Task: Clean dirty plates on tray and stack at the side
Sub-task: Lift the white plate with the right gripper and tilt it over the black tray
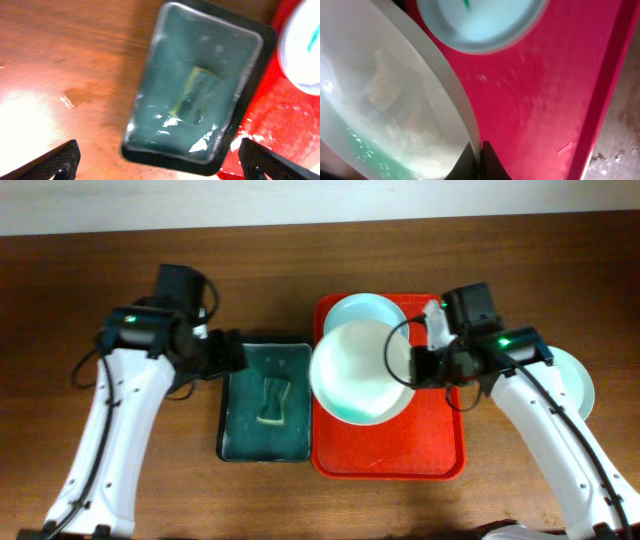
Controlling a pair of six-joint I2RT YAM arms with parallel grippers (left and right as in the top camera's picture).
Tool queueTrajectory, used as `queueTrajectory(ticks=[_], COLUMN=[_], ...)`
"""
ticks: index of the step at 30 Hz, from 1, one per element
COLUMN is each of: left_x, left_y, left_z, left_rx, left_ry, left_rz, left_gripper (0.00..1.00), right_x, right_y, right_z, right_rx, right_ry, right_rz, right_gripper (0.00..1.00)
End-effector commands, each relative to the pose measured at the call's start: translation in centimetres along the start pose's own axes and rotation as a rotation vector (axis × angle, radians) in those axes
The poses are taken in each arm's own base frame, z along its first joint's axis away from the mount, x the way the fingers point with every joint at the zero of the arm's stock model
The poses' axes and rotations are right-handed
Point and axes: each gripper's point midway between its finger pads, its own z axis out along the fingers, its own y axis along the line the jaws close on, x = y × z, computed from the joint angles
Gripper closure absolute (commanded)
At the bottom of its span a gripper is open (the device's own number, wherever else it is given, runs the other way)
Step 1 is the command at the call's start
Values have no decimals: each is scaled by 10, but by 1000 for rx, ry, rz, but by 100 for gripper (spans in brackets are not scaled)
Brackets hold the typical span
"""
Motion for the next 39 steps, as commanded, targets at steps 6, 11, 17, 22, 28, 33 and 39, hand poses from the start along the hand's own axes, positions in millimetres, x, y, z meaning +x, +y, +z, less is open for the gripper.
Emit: queueTrajectory(ticks=[6, 11, 17, 22, 28, 33, 39], left_x=[-2, -2, -2, -2, -2, -2, -2], left_y=[67, 67, 67, 67, 67, 67, 67], left_z=[-25, -25, -24, -25, -24, -24, -24], left_rx=[-104, -104, -104, -104, -104, -104, -103], left_ry=[-25, -25, -24, -25, -24, -24, -24], left_rz=[-154, -154, -154, -154, -154, -154, -154], left_gripper=[1, 1, 1, 1, 1, 1, 1], right_x=[-32, -44, -42, -40, -33, -32, -32], right_y=[121, 142, 182, 183, 192, 193, 193], right_z=[34, 54, -1, -29, -62, -63, -62], right_rx=[55, 208, 270, 500, 662, 674, 674], right_ry=[-234, -371, -505, -637, -777, -774, -773], right_rz=[-240, -318, -659, -692, -682, -708, -708], right_gripper=[96, 96, 96, 96, 96, 96, 96])
